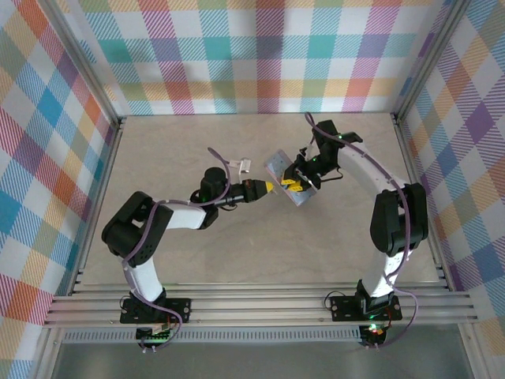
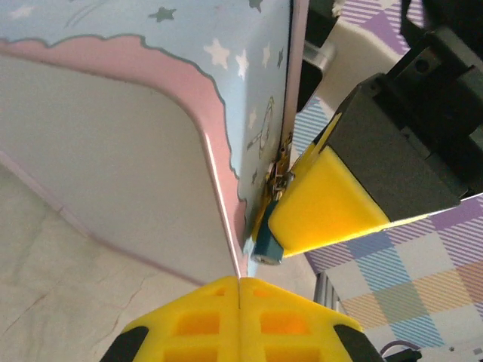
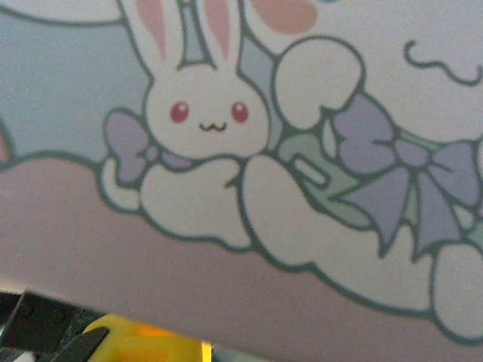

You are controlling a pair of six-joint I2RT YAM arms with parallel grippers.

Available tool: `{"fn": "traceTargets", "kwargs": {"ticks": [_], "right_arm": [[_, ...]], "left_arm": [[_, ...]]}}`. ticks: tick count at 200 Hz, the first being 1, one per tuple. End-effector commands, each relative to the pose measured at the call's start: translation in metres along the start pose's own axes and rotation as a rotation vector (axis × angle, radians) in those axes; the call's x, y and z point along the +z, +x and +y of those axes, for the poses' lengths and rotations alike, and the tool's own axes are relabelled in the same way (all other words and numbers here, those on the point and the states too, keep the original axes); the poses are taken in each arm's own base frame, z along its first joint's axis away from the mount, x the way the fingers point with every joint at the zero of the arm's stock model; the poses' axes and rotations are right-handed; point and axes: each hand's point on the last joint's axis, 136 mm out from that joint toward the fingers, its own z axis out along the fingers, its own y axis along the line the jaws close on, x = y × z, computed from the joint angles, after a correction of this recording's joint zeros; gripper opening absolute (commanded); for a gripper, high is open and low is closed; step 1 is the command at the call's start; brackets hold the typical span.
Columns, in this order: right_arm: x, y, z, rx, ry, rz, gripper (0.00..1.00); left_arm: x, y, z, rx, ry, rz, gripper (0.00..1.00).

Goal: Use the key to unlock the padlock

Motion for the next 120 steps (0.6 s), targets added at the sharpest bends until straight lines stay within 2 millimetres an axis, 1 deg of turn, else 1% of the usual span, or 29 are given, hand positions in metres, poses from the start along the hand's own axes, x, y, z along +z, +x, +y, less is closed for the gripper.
{"fn": "traceTargets", "kwargs": {"ticks": [1,12,27,56,77,95,114,120], "right_arm": [[0.0,-0.005,0.005,-0.089,0.078,-0.102,0.0],[0.008,-0.005,0.002,-0.137,0.129,-0.126,0.0],[0.022,-0.004,-0.007,-0.191,0.202,-0.145,0.0],[0.06,-0.004,-0.025,-0.259,0.26,-0.157,0.0],[0.089,-0.008,-0.035,-0.281,0.264,-0.148,0.0],[0.108,-0.013,-0.041,-0.277,0.256,-0.14,0.0],[0.121,-0.016,-0.042,-0.279,0.237,-0.138,0.0],[0.125,-0.016,-0.042,-0.277,0.228,-0.136,0.05]], "left_arm": [[-0.018,-0.009,-0.008,0.053,-0.038,-0.042,0.0],[-0.026,-0.005,-0.002,0.046,-0.075,-0.039,0.0],[-0.044,0.001,0.005,0.032,-0.131,-0.046,0.0],[-0.084,0.009,0.022,-0.002,-0.257,-0.077,0.0],[-0.108,0.006,0.024,-0.016,-0.31,-0.092,0.0],[-0.119,0.003,0.021,-0.011,-0.337,-0.076,0.0],[-0.124,0.0,0.016,-0.015,-0.35,-0.054,0.0],[-0.123,-0.001,0.014,-0.019,-0.351,-0.049,0.0]]}}
